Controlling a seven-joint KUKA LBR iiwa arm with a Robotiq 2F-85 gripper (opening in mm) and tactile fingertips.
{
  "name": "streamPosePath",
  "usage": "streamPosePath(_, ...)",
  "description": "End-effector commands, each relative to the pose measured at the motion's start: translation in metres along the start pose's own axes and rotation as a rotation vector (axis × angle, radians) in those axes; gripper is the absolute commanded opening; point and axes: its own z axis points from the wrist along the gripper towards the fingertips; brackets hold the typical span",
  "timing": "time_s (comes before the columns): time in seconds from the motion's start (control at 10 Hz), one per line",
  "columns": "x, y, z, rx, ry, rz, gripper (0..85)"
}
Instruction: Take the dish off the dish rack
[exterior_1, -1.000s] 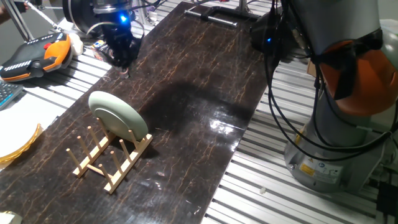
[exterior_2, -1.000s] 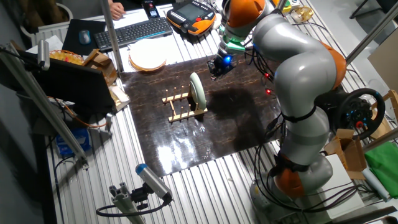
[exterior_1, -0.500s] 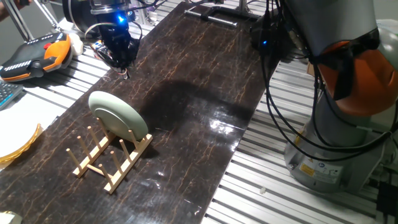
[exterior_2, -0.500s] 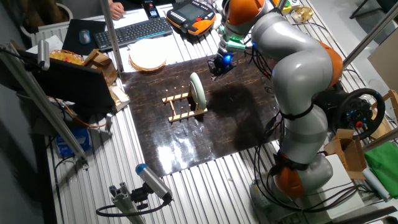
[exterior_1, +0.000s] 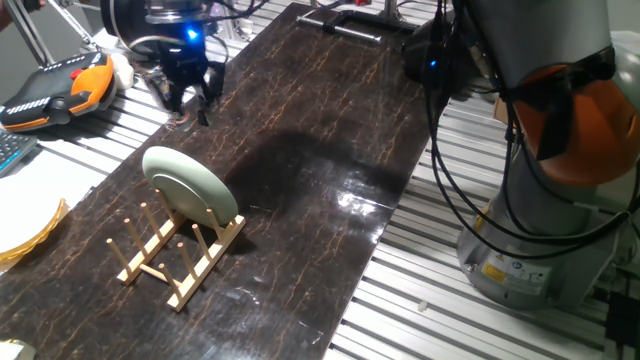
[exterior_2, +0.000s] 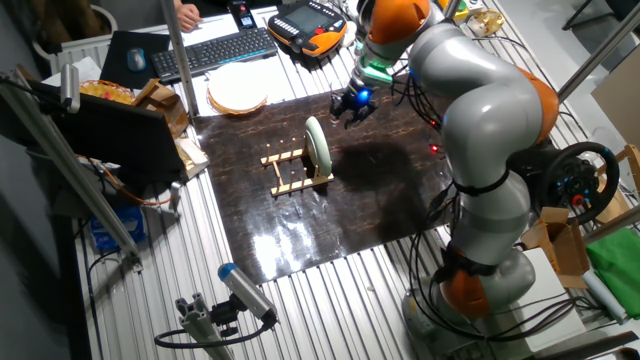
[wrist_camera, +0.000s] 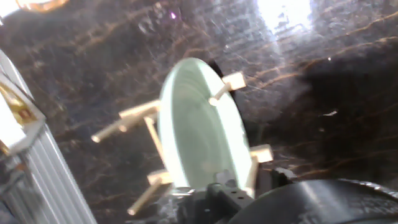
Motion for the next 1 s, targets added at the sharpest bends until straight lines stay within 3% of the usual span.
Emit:
streamPosePath(0.0, -0.0002, 0.0020, 0.0011, -0.005, 0.002, 0.003, 53.3)
streamPosePath(0.1, -0.0033, 0.0028, 0.0050, -0.043, 0.014, 0.000, 53.3)
streamPosePath(0.2, -0.0057, 0.0040, 0.0087, -0.058, 0.014, -0.002, 52.7)
streamPosePath(0.5, -0.0041, 0.0019, 0.0048, -0.039, 0.008, -0.010, 52.3)
streamPosePath(0.6, -0.0041, 0.0019, 0.0048, -0.005, -0.001, -0.030, 52.3)
streamPosePath(0.7, -0.0041, 0.0019, 0.0048, 0.003, 0.004, -0.054, 52.3)
streamPosePath(0.9, -0.0041, 0.0019, 0.0048, -0.009, 0.015, -0.086, 52.3)
